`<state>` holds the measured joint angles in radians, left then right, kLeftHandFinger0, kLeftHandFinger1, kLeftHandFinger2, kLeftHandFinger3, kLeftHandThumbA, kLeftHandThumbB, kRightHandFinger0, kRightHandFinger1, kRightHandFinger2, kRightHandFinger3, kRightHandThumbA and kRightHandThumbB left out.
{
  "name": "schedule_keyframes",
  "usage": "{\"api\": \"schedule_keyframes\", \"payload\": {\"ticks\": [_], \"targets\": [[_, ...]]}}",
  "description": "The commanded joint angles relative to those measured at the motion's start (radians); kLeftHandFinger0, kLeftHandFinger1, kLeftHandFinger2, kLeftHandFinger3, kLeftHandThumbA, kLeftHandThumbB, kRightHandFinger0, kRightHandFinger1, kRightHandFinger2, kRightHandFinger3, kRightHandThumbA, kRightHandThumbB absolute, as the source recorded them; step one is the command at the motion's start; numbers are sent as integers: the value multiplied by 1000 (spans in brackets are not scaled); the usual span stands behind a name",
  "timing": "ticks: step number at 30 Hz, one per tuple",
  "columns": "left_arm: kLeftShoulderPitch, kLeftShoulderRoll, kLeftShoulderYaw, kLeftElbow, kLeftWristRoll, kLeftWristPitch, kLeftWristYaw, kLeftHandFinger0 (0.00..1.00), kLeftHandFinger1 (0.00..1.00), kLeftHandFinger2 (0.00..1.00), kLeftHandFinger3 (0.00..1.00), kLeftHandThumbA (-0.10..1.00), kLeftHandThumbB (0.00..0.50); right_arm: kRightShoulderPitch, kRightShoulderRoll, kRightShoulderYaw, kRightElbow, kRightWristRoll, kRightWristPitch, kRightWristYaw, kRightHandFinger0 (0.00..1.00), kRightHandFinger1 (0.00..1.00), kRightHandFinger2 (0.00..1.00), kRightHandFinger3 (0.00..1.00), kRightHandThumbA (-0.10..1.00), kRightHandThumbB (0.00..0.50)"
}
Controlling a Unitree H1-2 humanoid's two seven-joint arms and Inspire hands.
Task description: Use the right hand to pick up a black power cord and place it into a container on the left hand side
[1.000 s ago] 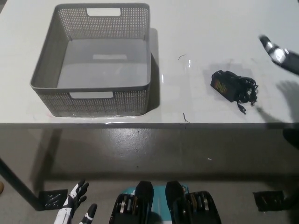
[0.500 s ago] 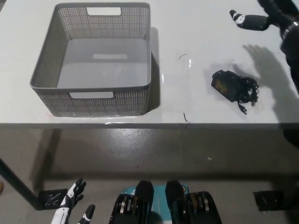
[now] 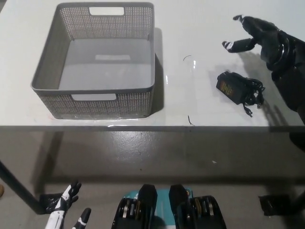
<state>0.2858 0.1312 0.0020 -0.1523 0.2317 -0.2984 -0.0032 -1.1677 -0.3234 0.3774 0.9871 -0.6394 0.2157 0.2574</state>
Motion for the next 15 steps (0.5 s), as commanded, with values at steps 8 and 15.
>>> {"api": "schedule_keyframes", "payload": {"ticks": [8,15], "targets": [[1,13,14,-50,14,-10,7,1000,1000,1000,1000,811,145,-4,-27,19,-129,24,111,154,1000,1000,1000,1000,738,500],[-18,21,18,-50,18,4,1,1000,1000,1000,1000,806,158,6,-55,27,-193,29,150,204,1000,1000,1000,1000,784,500]]}}
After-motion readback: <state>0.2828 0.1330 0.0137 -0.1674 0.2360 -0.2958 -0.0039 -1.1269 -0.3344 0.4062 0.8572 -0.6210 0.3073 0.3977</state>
